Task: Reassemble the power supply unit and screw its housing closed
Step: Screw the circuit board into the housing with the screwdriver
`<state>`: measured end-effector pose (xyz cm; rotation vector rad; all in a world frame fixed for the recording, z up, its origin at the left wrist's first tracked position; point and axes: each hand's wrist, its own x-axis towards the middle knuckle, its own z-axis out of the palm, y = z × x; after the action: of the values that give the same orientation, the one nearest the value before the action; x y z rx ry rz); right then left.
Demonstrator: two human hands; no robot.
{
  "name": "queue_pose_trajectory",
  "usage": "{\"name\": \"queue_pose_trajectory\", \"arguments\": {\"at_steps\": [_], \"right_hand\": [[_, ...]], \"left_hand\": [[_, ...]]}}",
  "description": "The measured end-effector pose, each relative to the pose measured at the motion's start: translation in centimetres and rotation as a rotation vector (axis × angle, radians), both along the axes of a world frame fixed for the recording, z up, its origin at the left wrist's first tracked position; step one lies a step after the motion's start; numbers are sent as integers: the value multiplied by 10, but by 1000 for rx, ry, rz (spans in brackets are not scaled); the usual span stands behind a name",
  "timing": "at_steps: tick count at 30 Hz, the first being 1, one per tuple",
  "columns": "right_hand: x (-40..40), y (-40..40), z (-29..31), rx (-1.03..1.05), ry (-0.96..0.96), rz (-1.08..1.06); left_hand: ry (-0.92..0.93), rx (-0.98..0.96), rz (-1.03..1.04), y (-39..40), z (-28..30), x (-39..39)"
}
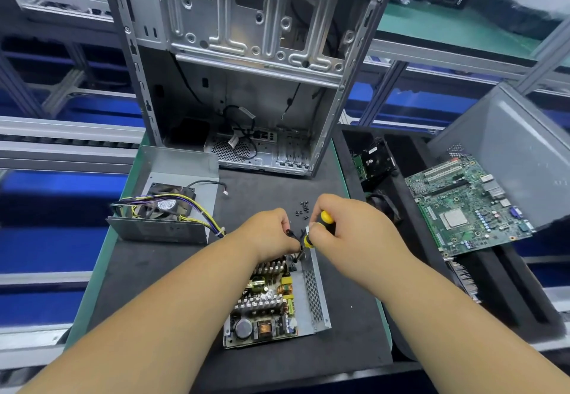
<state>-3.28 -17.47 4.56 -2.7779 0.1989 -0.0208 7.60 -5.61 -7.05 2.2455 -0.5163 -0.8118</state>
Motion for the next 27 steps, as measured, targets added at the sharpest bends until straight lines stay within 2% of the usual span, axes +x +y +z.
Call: {"name": "queue_pose_trajectory", "arguments": {"at_steps": [27], "right_hand": [[7,-3,-15,-60,41,22]], "left_hand": [[-42,27,-90,-2,6,-1]]}}
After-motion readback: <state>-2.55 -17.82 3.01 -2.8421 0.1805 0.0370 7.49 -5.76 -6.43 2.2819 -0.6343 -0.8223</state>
